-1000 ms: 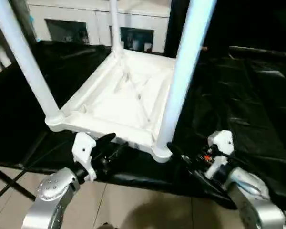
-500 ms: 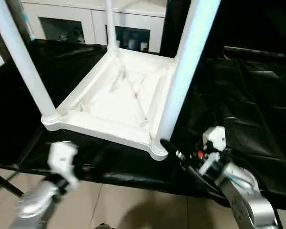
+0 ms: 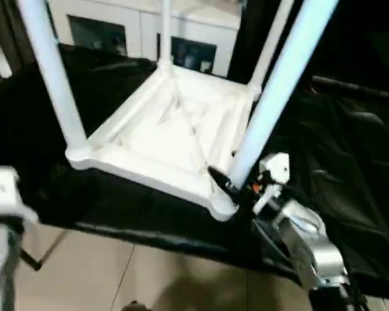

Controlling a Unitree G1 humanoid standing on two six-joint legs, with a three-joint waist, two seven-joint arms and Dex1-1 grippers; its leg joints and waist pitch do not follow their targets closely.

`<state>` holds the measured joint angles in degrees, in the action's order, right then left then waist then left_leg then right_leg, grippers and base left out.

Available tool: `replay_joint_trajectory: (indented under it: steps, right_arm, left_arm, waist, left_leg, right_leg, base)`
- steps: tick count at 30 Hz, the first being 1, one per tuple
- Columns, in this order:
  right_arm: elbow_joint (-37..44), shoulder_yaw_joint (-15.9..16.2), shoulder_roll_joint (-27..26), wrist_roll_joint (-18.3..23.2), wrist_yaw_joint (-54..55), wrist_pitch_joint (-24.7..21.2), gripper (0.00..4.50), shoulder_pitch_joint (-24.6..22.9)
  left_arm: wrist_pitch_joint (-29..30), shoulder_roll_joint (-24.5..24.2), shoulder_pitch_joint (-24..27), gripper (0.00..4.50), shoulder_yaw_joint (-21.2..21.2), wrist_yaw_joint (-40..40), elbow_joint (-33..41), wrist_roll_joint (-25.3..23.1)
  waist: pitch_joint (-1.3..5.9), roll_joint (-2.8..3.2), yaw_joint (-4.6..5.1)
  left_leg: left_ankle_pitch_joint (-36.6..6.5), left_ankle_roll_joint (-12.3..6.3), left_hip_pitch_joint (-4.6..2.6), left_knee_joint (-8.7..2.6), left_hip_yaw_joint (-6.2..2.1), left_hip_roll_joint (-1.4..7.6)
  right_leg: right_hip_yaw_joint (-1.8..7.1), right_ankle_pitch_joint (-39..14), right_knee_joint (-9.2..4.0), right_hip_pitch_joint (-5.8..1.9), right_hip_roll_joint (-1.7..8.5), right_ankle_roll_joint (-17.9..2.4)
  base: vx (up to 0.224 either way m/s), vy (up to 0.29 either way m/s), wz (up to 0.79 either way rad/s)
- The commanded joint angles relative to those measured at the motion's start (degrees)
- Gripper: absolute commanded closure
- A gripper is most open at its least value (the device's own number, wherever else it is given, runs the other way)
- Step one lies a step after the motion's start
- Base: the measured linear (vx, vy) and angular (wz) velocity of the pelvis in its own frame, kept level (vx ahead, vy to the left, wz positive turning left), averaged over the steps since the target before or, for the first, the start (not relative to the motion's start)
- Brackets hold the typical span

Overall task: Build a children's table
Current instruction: Flip table

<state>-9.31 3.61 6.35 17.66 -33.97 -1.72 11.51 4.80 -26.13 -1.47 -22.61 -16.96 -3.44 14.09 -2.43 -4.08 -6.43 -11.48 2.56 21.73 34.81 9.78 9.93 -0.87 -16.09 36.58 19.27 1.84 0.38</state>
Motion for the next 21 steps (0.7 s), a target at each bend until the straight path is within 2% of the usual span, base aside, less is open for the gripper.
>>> replay_joint_trajectory:
  steps: [1,2,3,4,7,8,9,11,12,13,14,17,18,20,21]
  right_arm:
    - [-0.40,-2.19,0.44,0.81,0.60,0.66,0.90,0.16]
    - [-0.43,-2.27,0.45,0.88,0.58,0.68,0.97,0.15]
    - [-0.59,-2.42,0.55,0.84,0.61,0.84,1.04,0.14]
    - [-1.18,-2.65,0.58,0.80,0.46,1.29,1.12,0.20]
    - [-2.21,-3.12,0.73,0.72,0.34,2.24,1.32,0.10]
    - [-2.28,-3.21,1.03,0.48,0.44,2.59,1.42,-0.20]
    - [-2.30,-3.26,1.10,0.44,0.48,2.68,1.51,-0.27]
    - [-2.34,-3.55,1.25,0.39,0.73,2.83,1.74,-0.43]
    - [-2.37,-3.77,1.34,0.49,0.69,2.83,1.79,-0.43]
    - [-2.50,-4.05,1.47,0.43,0.71,2.87,1.79,-0.43]
    - [-2.49,-4.08,1.50,0.45,0.65,2.87,1.94,-0.46]
    - [-2.86,-4.13,1.45,0.45,0.43,3.29,2.19,-0.41]
    - [-2.86,-4.13,1.45,0.45,0.43,3.29,2.27,-0.41]
    - [-3.14,-4.02,1.57,0.21,0.51,3.75,2.50,-0.35]
    - [-3.17,-4.06,1.58,0.25,0.50,3.79,2.50,-0.34]
  left_arm:
    - [1.19,-0.76,-1.87,0.57,1.14,0.53,-2.49,-1.49]
    - [1.47,-1.01,-2.43,0.46,1.24,0.65,-3.04,-1.67]
    - [2.36,-1.30,-3.52,0.31,1.63,0.12,-3.97,-1.37]
    - [2.97,-1.50,-5.11,0.17,2.15,-0.11,-5.53,-1.58]
    - [2.85,-1.01,-8.42,0.10,3.59,-2.74,-8.23,-0.60]
    - [2.40,-0.44,-9.57,0.04,4.53,-4.76,-8.52,0.39]
    - [2.46,-0.29,-9.83,0.01,4.82,-5.29,-8.51,0.71]
    - [2.65,0.00,-10.34,0.00,5.81,-6.29,-8.27,1.00]
    - [2.47,0.32,-10.95,0.00,6.39,-6.66,-8.58,0.96]
    - [1.03,0.61,-12.26,0.00,7.44,-6.75,-10.00,-0.27]
    - [0.93,0.73,-12.70,0.00,7.66,-6.86,-10.51,-0.40]
    - [0.17,1.19,-15.96,0.00,8.70,-6.89,-14.66,-1.53]
    - [0.17,1.19,-15.96,0.00,8.70,-6.89,-14.66,-1.53]
    - [-0.20,1.19,-19.15,0.00,9.13,-5.80,-18.79,-2.86]
    - [-0.50,1.09,-20.05,0.00,9.35,-5.20,-20.06,-3.49]
  waist:
    - [2.55,1.98,0.07]
    - [2.63,2.18,0.06]
    - [2.63,2.01,0.08]
    - [2.65,2.14,-0.04]
    - [2.56,2.10,-0.21]
    - [2.64,2.41,-0.36]
    - [2.65,2.23,-0.38]
    - [2.64,2.14,-0.39]
    - [2.67,2.39,-0.35]
    - [2.68,2.26,-0.24]
    - [2.69,2.26,-0.31]
    - [2.68,2.24,-0.34]
    - [2.79,2.33,-0.32]
    - [2.85,2.45,-0.31]
    - [2.96,2.50,-0.35]
  left_leg:
    - [-7.86,1.94,-2.19,-5.22,-2.00,3.81]
    - [-8.55,2.63,-2.21,-5.27,-1.98,3.78]
    - [-8.77,2.79,-2.23,-5.24,-1.97,3.75]
    - [-9.26,3.22,-2.20,-5.28,-1.91,3.71]
    - [-10.36,3.67,-2.11,-5.45,-1.94,3.72]
    - [-10.76,3.90,-2.31,-5.44,-1.97,3.80]
    - [-10.84,4.09,-2.19,-5.52,-1.96,3.87]
    - [-10.74,3.89,-2.09,-5.50,-1.94,3.85]
    - [-10.53,3.66,-1.94,-5.46,-1.97,3.79]
    - [-10.43,3.51,-1.88,-5.47,-1.95,3.77]
    - [-10.51,3.35,-2.03,-5.42,-1.93,3.80]
    - [-10.50,3.13,-1.95,-5.46,-1.93,3.79]
    - [-10.20,3.19,-2.11,-5.37,-1.94,3.77]
    - [-9.61,3.07,-2.08,-5.28,-1.91,3.70]
    - [-8.67,3.00,-1.93,-5.25,-2.08,3.77]
  right_leg:
    - [2.10,11.31,-3.33,-0.07,5.60,-7.45]
    - [2.04,11.47,-3.31,-0.07,5.65,-7.41]
    - [2.06,11.50,-3.28,-0.08,5.64,-7.45]
    - [2.14,10.81,-3.36,-0.09,5.86,-7.73]
    - [2.27,8.57,-3.59,-0.19,6.13,-8.06]
    - [2.25,8.19,-3.54,0.01,6.15,-8.30]
    - [2.21,8.34,-3.52,-0.13,6.17,-8.76]
    - [2.21,8.78,-3.45,-0.17,6.15,-9.18]
    - [2.24,9.10,-3.38,-0.29,6.22,-9.33]
    - [2.23,9.25,-3.44,-0.34,6.16,-9.29]
    - [2.24,9.17,-3.55,-0.28,6.15,-9.27]
    - [2.26,8.67,-3.58,-0.36,6.21,-9.36]
    - [2.23,9.09,-3.54,-0.29,6.17,-9.28]
    - [2.23,10.14,-3.55,-0.33,6.15,-9.11]
    - [2.17,11.68,-3.29,-0.59,6.30,-9.29]
  base:
    - [0.000,0.000,0.00]
    - [0.000,0.000,0.00]
    - [0.000,0.000,0.00]
    - [0.000,0.000,0.00]
    - [0.000,0.000,0.00]
    - [0.000,0.000,0.00]
    - [0.000,0.000,0.00]
    - [0.000,0.000,0.00]
    - [0.000,0.000,0.00]
    - [0.000,0.000,0.00]
    - [0.000,0.000,0.00]
    - [0.000,0.000,0.00]
    - [0.000,0.000,0.00]
    - [0.000,0.000,0.00]
    - [0.000,0.000,0.00]
